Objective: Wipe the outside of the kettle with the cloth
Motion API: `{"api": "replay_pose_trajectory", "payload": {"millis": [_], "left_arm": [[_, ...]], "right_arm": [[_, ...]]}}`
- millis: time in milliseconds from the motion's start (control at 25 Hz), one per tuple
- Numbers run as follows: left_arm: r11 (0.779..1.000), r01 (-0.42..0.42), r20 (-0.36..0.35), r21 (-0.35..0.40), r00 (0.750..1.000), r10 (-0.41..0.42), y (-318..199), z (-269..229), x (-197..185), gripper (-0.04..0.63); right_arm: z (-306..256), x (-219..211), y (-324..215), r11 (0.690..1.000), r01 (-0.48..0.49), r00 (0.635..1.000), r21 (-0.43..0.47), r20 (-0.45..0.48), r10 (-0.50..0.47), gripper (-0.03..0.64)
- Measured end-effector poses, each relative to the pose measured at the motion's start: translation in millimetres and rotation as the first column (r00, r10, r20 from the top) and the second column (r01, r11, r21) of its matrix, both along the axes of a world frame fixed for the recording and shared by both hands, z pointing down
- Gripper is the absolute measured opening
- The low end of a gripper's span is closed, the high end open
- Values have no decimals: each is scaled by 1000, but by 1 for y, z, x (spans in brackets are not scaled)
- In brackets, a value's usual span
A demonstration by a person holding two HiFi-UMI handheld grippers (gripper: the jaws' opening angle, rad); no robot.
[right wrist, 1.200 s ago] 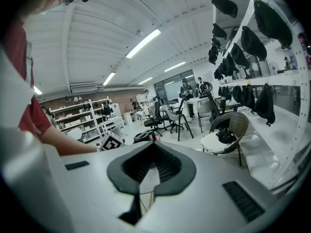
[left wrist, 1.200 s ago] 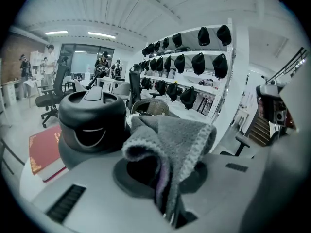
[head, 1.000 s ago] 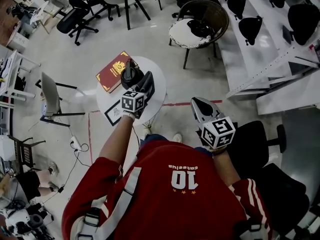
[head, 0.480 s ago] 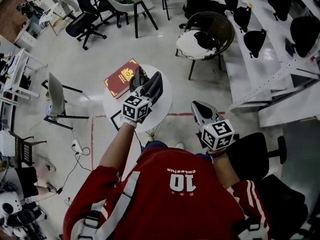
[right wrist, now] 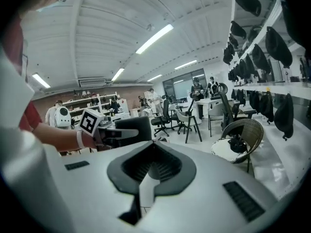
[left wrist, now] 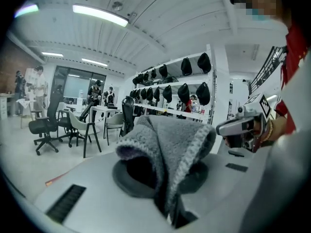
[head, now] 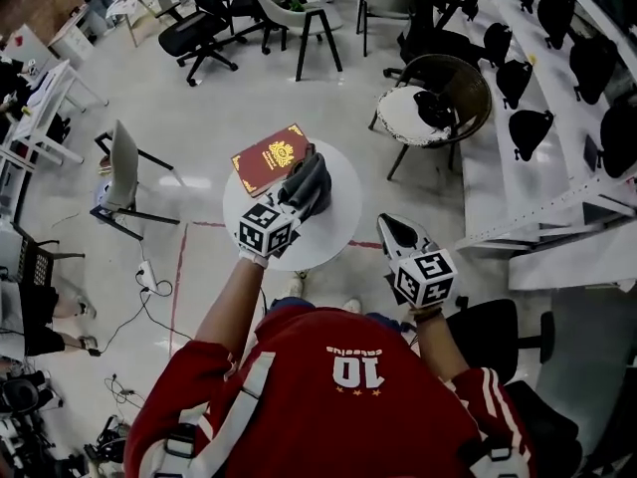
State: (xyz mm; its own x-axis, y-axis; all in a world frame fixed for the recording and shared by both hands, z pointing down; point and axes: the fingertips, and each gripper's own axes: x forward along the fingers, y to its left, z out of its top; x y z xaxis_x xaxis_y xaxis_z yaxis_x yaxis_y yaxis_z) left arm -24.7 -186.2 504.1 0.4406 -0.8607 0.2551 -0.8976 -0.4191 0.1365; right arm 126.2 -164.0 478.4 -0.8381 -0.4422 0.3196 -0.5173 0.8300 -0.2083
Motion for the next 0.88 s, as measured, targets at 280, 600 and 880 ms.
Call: {"api": "replay_pose_trajectory", "payload": {"millis": [280, 600, 880], "left_arm": [[1000, -18, 14, 9, 1000, 18, 17, 1, -48, 46], [999, -23, 28, 27, 999, 22, 17, 3, -112, 46], [999, -42, 8, 32, 999, 42, 3, 6, -156, 46]], "right_arm": [[-2, -45, -2, 1000, -11, 1000, -4, -24, 11, 17], [-6, -91, 3, 998, -55, 998, 5, -16, 55, 17], [-10, -102, -7, 988, -151, 988, 27, -31, 152, 17]]}}
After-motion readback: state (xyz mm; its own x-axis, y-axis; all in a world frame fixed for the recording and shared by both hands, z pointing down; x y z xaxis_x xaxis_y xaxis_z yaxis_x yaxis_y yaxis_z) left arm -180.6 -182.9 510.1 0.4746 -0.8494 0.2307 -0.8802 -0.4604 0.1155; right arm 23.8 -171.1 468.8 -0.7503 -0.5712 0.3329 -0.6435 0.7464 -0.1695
